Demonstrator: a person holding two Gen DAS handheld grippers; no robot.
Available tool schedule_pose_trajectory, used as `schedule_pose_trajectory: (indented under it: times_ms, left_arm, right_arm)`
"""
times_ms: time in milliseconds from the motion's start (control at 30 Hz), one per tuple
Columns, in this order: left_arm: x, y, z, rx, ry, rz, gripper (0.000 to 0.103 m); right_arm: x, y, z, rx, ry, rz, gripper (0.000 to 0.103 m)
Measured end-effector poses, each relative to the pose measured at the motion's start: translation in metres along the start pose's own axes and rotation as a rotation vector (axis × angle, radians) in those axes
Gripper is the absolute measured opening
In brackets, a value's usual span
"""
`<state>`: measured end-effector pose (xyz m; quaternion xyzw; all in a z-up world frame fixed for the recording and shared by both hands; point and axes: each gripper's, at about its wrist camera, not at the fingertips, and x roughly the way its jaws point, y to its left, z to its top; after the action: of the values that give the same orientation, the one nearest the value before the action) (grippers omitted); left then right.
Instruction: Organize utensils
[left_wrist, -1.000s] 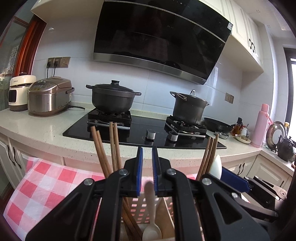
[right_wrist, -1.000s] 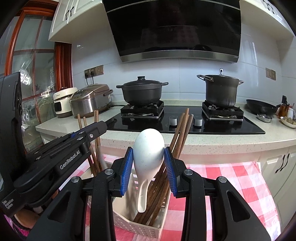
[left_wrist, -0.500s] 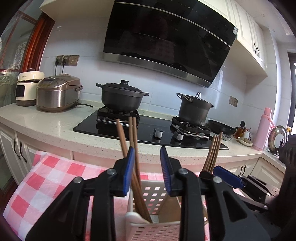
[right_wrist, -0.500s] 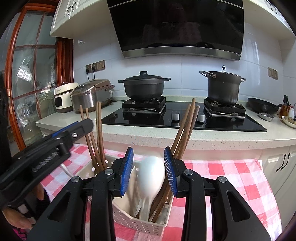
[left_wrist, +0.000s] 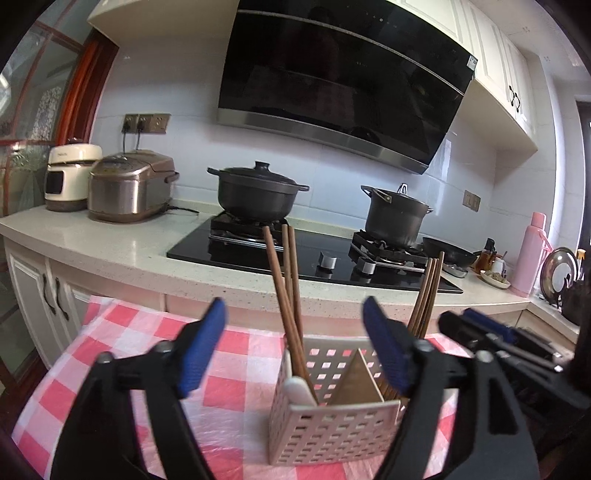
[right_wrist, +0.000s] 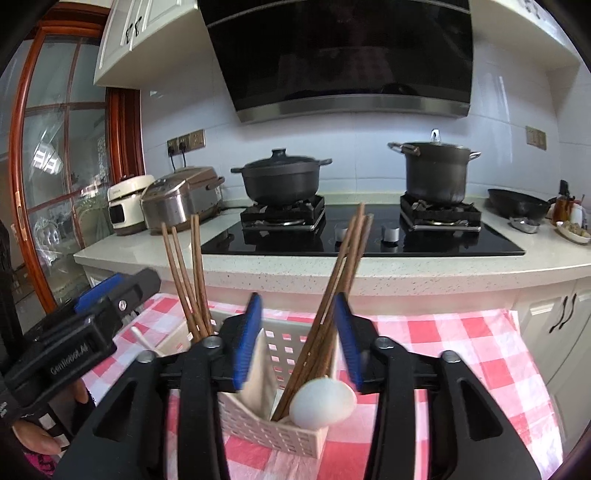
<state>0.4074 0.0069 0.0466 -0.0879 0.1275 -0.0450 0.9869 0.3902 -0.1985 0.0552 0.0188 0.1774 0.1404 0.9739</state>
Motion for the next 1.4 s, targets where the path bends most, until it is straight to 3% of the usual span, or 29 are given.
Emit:
schedule_pose_trajectory:
  times_ms: [133, 200, 367, 500, 833, 1100, 1400]
  left_arm:
    - [-0.028, -0.003, -0.001, 0.043, -0.026, 0.039, 0.099]
    - [-0.046, -0.004, -0.004, 0.073, -0.045, 0.064, 0.098]
    - [-0.093, -0.005, -0.02, 0.138, -0.025, 0.12, 0.098]
    - [-0.129, -0.008, -0.032, 0.17, -0.013, 0.141, 0.098]
    - [-0.209, -0.017, -0.054, 0.171, 0.012, 0.092, 0.098]
    - [-0.24, -0.022, -0.061, 0.14, 0.046, 0.063, 0.098]
    - [-0.267, -0.034, -0.064, 0.171, 0.029, 0.051, 0.098]
  right_arm:
    - [-0.029, 0.001, -0.007, 0.003, -0.012, -0.015, 0.058]
    - [-0.043, 0.002, -0.012, 0.01, -0.023, -0.016, 0.073]
    - [-0.085, 0.009, -0.03, 0.035, -0.023, -0.001, 0.085]
    - [-0.118, 0.02, -0.042, 0.033, -0.022, 0.008, 0.085]
    - [-0.182, 0.039, -0.072, -0.006, -0.028, -0.014, 0.085]
    - [-0.22, 0.051, -0.085, -0.061, -0.059, -0.035, 0.085]
    - [-0.245, 0.056, -0.086, -0.074, -0.091, -0.039, 0.085]
